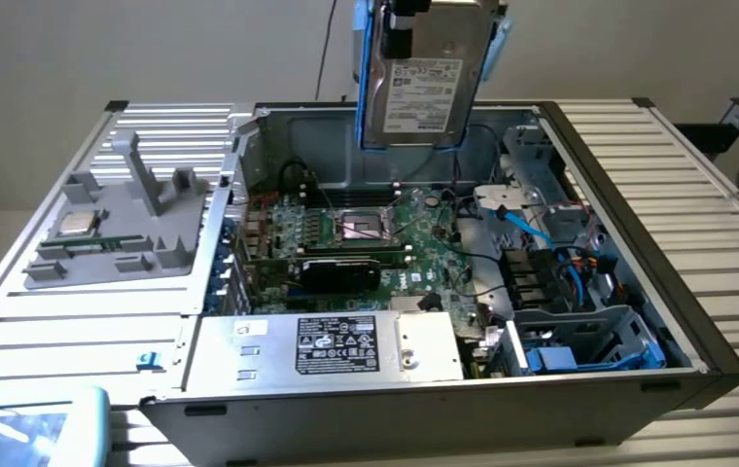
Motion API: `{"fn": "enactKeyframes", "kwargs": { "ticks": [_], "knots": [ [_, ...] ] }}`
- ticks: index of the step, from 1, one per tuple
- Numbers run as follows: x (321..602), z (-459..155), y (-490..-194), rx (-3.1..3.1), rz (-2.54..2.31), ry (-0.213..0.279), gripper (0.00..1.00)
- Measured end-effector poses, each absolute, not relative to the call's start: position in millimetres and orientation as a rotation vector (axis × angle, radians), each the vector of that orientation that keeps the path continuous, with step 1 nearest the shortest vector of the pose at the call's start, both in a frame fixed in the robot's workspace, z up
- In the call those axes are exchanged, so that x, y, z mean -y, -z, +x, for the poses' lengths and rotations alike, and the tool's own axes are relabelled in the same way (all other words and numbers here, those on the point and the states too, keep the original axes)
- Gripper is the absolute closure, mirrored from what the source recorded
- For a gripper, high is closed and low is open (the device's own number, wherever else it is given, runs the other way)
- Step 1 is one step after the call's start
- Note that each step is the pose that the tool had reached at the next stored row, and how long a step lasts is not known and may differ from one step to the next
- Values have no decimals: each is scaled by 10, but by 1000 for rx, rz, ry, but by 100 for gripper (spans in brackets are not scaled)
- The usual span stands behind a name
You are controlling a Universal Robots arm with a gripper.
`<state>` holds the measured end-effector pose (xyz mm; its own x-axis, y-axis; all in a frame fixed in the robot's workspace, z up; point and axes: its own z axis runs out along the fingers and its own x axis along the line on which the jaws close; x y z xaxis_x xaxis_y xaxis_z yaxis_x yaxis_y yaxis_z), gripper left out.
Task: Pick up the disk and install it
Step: 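Pick up the disk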
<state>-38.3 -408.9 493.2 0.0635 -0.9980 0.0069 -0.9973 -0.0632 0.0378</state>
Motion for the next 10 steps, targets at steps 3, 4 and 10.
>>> {"fn": "enactKeyframes", "kwargs": {
  "ticks": [3, 4, 10],
  "knots": [
    [4115, -273, -4932, 2126, 2266, 35, 63],
    [4127, -249, -4933, 2126, 2265, 36, 63],
    [4288, -207, -4932, 2126, 2265, 37, 63]
  ]
}}
